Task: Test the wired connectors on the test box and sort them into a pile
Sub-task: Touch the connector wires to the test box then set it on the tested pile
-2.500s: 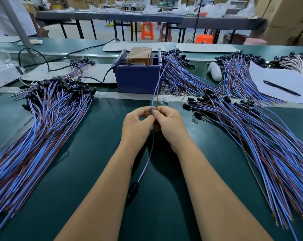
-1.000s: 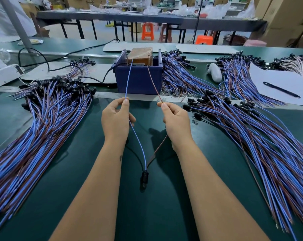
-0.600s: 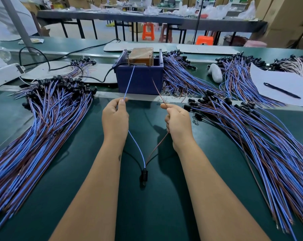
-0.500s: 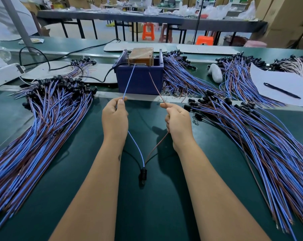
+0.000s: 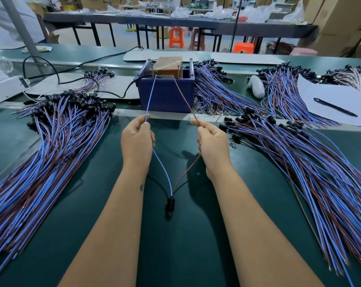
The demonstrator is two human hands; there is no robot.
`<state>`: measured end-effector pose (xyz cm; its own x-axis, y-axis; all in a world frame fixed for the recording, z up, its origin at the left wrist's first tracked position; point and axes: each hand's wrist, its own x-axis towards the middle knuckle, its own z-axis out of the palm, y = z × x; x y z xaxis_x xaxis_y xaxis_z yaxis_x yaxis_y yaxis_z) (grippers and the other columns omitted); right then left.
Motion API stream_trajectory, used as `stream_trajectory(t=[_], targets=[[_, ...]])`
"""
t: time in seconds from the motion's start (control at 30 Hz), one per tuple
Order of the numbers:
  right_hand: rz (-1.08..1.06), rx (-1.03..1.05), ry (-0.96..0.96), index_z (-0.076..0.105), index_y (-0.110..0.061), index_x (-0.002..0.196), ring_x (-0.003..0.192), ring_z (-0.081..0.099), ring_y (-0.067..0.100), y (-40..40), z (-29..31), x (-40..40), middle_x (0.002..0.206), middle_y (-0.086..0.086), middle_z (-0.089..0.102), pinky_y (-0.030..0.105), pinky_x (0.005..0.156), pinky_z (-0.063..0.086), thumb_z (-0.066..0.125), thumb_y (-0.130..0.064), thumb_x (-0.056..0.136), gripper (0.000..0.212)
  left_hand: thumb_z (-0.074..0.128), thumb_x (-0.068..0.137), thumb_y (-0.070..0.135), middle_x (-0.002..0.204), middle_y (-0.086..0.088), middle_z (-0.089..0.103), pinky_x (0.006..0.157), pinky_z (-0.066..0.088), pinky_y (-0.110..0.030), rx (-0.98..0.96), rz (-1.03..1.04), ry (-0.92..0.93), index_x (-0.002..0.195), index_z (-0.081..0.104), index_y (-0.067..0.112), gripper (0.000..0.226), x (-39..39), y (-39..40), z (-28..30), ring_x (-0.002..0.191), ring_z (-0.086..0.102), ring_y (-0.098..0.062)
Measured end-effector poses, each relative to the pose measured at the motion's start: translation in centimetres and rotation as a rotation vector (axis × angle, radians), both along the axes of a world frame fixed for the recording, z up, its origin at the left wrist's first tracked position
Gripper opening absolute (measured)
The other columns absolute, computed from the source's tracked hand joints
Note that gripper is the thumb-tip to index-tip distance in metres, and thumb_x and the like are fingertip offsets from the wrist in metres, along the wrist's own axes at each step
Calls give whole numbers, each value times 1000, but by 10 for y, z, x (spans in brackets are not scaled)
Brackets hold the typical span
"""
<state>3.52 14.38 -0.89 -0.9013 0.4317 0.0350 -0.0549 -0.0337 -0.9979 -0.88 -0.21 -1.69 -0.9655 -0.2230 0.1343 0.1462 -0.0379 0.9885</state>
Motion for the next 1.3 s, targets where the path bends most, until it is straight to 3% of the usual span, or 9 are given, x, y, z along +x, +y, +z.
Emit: stream_trajectory(t=[0.6, 1.0, 1.3], targets=[[14, -33, 12, 66, -30, 100, 48, 30, 6, 0, 2, 0, 53, -10, 37, 16, 46, 30, 43, -9, 98, 32, 42, 97, 10, 45, 12, 51, 45, 41, -14, 21, 35, -26, 121, 63, 18, 32, -1, -1, 0, 44, 45, 0], [8, 13, -6, 67, -23, 114, 47, 31, 5, -1, 2, -3, 48, -14, 38, 15, 46, 31, 42, -10, 98, 32, 42, 98, 13, 47, 12, 53, 46, 42, -14, 9, 40, -39, 124, 62, 18, 33, -1, -2, -1, 46, 47, 1], [18, 9, 2, 67, -25, 109, 46, 30, 5, 0, 2, -2, 48, -13, 36, 16, 44, 29, 42, -9, 99, 31, 41, 96, 11, 46, 13, 53, 46, 41, -14, 39, 100, -33, 117, 62, 19, 31, 0, -4, 0, 45, 46, 1]])
